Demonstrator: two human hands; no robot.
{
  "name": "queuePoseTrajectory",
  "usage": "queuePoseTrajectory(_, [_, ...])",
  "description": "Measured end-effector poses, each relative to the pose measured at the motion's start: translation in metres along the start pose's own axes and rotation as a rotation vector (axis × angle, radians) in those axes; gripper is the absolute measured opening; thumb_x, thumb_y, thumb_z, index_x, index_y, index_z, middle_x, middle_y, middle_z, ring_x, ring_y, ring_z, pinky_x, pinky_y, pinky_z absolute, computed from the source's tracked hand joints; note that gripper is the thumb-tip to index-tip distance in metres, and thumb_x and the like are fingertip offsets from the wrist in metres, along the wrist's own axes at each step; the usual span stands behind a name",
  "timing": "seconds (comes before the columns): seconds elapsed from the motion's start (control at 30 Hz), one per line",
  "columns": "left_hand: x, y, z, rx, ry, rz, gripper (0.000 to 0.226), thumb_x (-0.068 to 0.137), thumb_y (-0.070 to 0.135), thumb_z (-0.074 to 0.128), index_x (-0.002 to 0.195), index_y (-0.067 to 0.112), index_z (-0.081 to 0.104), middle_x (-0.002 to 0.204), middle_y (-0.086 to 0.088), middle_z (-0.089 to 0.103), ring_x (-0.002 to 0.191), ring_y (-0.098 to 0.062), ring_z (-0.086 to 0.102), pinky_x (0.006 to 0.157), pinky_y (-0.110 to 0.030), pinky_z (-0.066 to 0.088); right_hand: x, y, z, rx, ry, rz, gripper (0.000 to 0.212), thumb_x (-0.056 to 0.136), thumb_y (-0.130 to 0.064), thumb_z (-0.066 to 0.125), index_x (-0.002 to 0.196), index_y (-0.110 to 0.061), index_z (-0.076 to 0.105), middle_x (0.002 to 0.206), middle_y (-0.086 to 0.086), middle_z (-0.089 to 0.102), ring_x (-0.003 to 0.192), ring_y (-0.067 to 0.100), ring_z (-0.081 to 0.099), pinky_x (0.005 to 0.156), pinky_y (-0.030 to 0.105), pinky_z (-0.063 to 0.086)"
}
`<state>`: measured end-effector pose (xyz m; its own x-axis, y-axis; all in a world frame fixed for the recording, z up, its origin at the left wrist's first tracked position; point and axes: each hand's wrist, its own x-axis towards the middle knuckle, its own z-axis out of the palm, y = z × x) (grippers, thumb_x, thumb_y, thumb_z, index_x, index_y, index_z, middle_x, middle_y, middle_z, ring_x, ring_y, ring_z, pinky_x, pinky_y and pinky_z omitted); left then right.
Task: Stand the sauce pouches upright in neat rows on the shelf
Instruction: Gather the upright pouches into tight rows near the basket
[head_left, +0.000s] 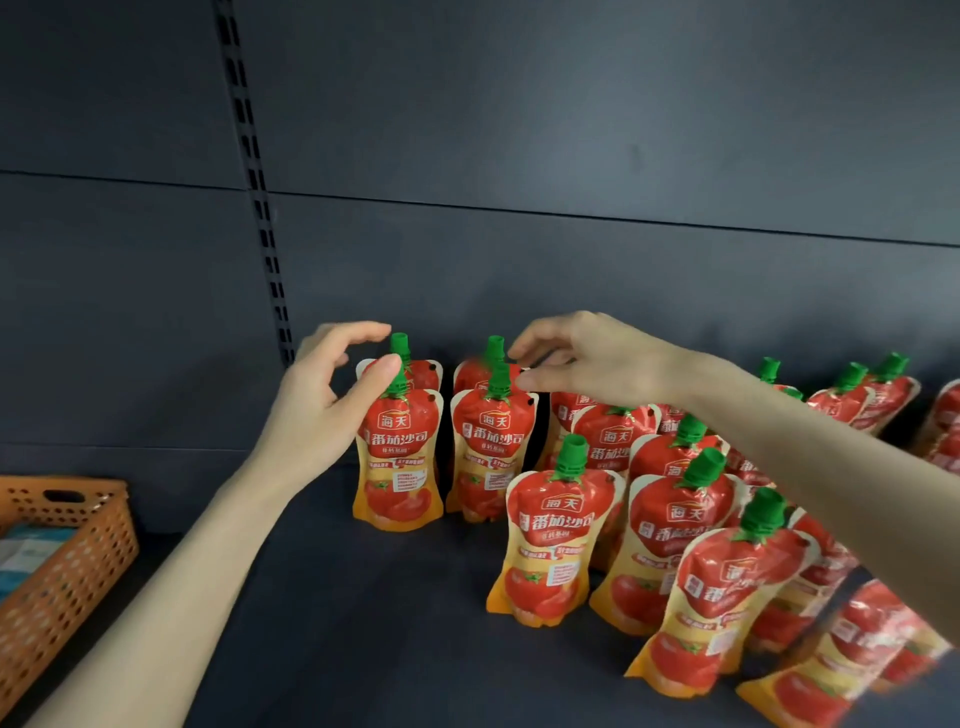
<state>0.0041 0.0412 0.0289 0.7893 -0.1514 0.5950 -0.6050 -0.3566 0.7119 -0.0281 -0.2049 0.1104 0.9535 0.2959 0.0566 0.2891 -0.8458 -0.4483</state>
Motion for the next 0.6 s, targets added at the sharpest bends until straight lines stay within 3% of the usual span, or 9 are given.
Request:
queuePoseTrajectory(0.07, [-0.007,0.016,0.002,0.043,0.020,0.061,0.033,0.083,0.048,0.052,0.113,0.034,0.056,0.116,0.018,0.053,0.119,0.000,0.043,0.094,-0.009,0.033,-0.017,0.003,-0.007,0.032,0.052,0.000,0.025,0.086,-0.029,0.065,0.109,-0.020,0.063,0.108,-0.004,0.068,0.097,0.008,0.064,0.094,0.030,0.050])
queuePoseTrajectory(0.17, [-0.022,0.046,0.019,-0.018,-0.036,0.080,0.027,0.084,0.048,0.054,0.108,0.036,0.059,0.111,0.024,0.055,0.112,0.000,0.049,0.092,-0.019,0.039,-0.045,0.011,-0.016,0.087,0.086,0.007,0.016,0.085,-0.027,0.066,0.100,-0.021,0.067,0.098,-0.006,0.070,0.091,0.005,0.066,0.092,0.028,0.051])
queuePoseTrajectory(0.27, [-0.040,0.064,0.049,-0.116,-0.156,0.047,0.026,0.086,0.041,0.056,0.110,0.030,0.061,0.110,0.020,0.061,0.107,0.005,0.054,0.090,-0.013,0.041,-0.077,0.019,-0.021,0.103,0.089,0.010,0.013,0.084,-0.024,0.067,0.095,-0.018,0.070,0.093,-0.005,0.072,0.087,0.004,0.067,0.089,0.022,0.051])
queuePoseTrajectory(0.37, [-0.054,0.072,0.078,-0.188,-0.229,-0.016,0.033,0.084,0.040,0.056,0.114,0.027,0.059,0.111,0.017,0.063,0.107,0.003,0.056,0.091,-0.016,0.045,-0.104,0.032,-0.023,0.100,0.100,0.034,0.013,0.082,-0.025,0.070,0.093,-0.020,0.070,0.091,-0.007,0.072,0.084,0.001,0.067,0.086,0.018,0.051])
queuePoseTrajectory(0.6, [-0.078,0.090,0.113,-0.221,-0.200,-0.151,0.028,0.089,0.034,0.055,0.109,0.015,0.061,0.099,0.008,0.068,0.094,-0.002,0.064,0.079,-0.025,0.055,-0.129,0.055,-0.025,0.103,0.035,0.125,0.018,0.084,-0.024,0.069,0.100,-0.016,0.068,0.093,-0.006,0.071,0.088,0.005,0.066,0.089,0.024,0.051])
